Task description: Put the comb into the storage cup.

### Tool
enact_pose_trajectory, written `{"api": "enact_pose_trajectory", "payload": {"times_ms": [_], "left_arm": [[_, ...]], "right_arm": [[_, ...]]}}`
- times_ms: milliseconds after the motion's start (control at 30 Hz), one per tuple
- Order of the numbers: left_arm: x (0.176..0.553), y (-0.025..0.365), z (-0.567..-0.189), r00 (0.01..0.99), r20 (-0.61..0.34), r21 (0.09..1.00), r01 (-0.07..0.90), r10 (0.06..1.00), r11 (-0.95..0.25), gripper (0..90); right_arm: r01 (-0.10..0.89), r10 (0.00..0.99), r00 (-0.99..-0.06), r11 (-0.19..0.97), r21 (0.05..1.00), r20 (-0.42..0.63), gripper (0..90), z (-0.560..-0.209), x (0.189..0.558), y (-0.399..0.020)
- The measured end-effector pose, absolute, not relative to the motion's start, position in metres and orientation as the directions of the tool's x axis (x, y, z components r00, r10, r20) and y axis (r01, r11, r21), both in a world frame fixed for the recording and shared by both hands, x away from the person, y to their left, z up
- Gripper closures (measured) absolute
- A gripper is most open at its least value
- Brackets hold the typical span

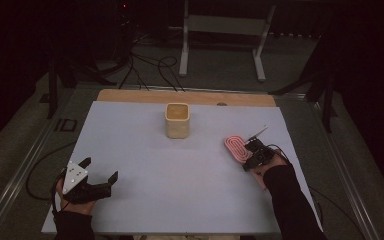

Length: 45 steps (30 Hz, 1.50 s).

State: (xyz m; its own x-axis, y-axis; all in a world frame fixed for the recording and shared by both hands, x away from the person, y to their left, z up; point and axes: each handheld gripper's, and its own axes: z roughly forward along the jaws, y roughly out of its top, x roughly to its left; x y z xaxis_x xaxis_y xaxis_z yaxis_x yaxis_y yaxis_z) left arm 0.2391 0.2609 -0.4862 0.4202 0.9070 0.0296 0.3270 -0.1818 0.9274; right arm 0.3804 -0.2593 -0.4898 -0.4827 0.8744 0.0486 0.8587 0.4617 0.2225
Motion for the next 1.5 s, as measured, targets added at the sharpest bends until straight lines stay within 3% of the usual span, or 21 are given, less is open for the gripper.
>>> {"api": "enact_pose_trajectory", "payload": {"times_ms": [133,300,700,1500], "left_arm": [[0.239,0.26,-0.486,0.421,0.031,0.927,0.327,0.907,-0.183,0.1],[0.239,0.261,-0.486,0.421,0.031,0.927,0.326,0.907,-0.183,0.1],[0.239,0.261,-0.487,0.42,0.029,0.926,0.33,0.907,-0.182,0.1],[0.24,0.261,-0.487,0.416,0.031,0.922,0.339,0.909,-0.187,0.1]], "right_arm": [[0.85,0.865,-0.5,0.48,0.217,0.044,56.1,-0.49,0.38,-0.256],[0.853,0.871,-0.491,0.478,0.209,0.015,65.0,-0.49,0.381,-0.255],[0.849,0.866,-0.5,0.488,0.202,0.009,69.4,-0.49,0.38,-0.257],[0.826,0.863,-0.505,0.481,0.294,0.01,70.0,-0.481,0.37,-0.256]]}}
